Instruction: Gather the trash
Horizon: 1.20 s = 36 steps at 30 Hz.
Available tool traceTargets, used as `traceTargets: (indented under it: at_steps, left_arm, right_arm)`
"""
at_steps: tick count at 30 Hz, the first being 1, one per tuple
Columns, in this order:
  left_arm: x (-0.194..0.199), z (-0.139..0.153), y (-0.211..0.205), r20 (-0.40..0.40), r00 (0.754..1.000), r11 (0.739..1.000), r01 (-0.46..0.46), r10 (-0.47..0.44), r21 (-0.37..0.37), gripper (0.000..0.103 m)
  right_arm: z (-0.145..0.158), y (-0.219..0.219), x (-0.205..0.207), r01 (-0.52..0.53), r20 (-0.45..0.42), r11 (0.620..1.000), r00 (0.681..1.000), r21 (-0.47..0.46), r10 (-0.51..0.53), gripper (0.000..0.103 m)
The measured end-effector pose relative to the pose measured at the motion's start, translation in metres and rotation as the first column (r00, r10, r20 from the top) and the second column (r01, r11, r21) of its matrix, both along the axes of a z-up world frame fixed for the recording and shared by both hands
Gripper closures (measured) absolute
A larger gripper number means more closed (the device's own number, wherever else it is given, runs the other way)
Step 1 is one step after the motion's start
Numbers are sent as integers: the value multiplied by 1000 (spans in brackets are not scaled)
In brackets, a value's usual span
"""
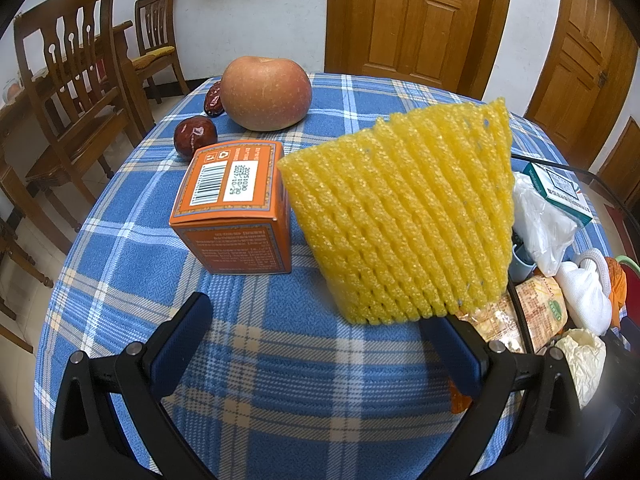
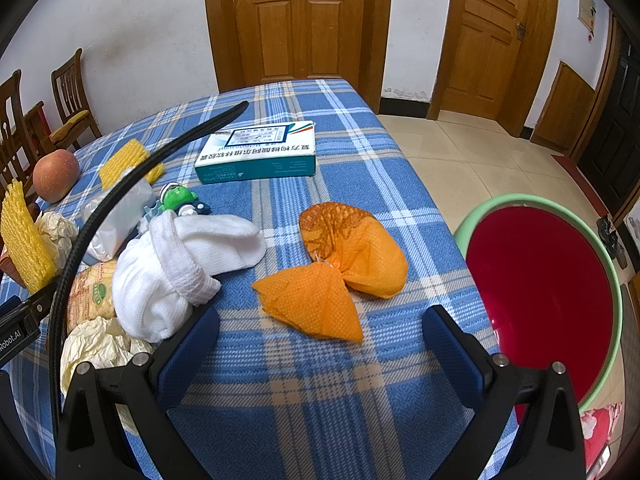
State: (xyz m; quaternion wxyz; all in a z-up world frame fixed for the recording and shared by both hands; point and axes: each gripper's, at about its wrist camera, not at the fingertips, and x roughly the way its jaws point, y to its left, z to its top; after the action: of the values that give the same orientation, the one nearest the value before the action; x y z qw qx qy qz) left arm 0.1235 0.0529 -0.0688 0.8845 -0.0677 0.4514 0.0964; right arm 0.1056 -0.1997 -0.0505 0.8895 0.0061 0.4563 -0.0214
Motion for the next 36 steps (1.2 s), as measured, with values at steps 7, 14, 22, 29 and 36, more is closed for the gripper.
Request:
traceTargets:
  at_steps: [7, 14, 22, 29, 36]
  left_arm:
    - [-9, 0, -3, -1, 1000, 1000, -7, 7, 0, 1]
    - [0, 1, -2, 3, 1000, 1000, -13, 13, -1, 1]
    - [16, 2, 0, 2, 1000, 1000, -12, 12, -1, 1]
    - [17, 2, 0, 3, 1000, 1000, -12, 12, -1, 1]
    - [16, 1, 0, 3, 1000, 1000, -12, 12, -1, 1]
  right_arm:
    - [0, 1, -1, -5, -2, 1000, 1000, -3, 5, 0]
    - [0, 2, 6, -7, 0, 1000, 1000, -1, 7, 0]
    - [1, 2, 2, -4, -1, 1000, 1000, -4, 4, 0]
    - [-1, 1, 2, -3, 0, 1000, 1000, -1, 3, 0]
    - [-1, 1, 1, -3, 0, 1000, 1000, -1, 3, 0]
